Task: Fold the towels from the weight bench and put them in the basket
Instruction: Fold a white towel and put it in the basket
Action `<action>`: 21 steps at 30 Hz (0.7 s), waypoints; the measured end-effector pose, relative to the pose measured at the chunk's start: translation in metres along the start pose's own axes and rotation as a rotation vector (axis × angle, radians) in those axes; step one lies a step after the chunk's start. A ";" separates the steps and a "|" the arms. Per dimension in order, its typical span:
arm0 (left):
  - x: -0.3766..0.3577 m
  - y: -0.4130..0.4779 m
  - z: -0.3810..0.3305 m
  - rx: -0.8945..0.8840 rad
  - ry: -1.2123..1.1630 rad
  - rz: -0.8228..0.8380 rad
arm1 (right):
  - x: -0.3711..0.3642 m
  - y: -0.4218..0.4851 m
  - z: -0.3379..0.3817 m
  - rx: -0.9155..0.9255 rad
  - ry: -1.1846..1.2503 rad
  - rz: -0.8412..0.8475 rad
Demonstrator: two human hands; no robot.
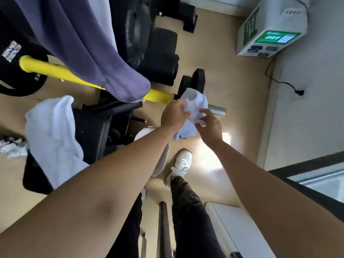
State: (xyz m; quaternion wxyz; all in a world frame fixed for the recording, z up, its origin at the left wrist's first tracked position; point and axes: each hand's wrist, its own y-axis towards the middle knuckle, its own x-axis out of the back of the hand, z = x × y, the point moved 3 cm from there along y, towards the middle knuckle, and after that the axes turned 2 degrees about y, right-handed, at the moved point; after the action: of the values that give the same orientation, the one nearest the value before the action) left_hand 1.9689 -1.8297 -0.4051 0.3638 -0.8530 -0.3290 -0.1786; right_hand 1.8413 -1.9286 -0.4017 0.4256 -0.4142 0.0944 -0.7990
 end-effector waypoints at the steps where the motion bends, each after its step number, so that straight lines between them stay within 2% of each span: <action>1: 0.000 0.000 0.002 0.010 0.004 -0.021 | 0.002 0.003 -0.001 -0.013 0.004 -0.033; 4: 0.005 -0.010 0.008 0.009 0.000 -0.038 | 0.014 0.008 -0.001 -0.046 -0.031 -0.042; 7: 0.016 -0.033 0.016 -0.087 -0.056 0.003 | 0.035 -0.009 0.015 0.021 -0.038 -0.003; 13: 0.053 -0.118 0.008 -0.303 -0.144 0.033 | 0.061 -0.086 0.069 0.204 -0.102 0.228; 15: 0.069 -0.152 0.007 -0.298 -0.177 0.030 | 0.061 -0.116 0.089 0.226 -0.094 0.310; 18: 0.085 -0.200 0.014 -0.190 -0.261 0.080 | 0.052 -0.156 0.114 0.189 0.027 0.441; 21: 0.091 -0.240 0.034 -0.150 -0.318 0.069 | 0.035 -0.190 0.130 0.190 0.098 0.435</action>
State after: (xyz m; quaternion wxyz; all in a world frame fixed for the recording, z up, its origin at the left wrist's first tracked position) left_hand 1.8713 -1.6407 -0.2580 0.2485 -0.9060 -0.3385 -0.0531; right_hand 1.8134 -1.8109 -0.2025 0.6195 -0.3029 0.1265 -0.7131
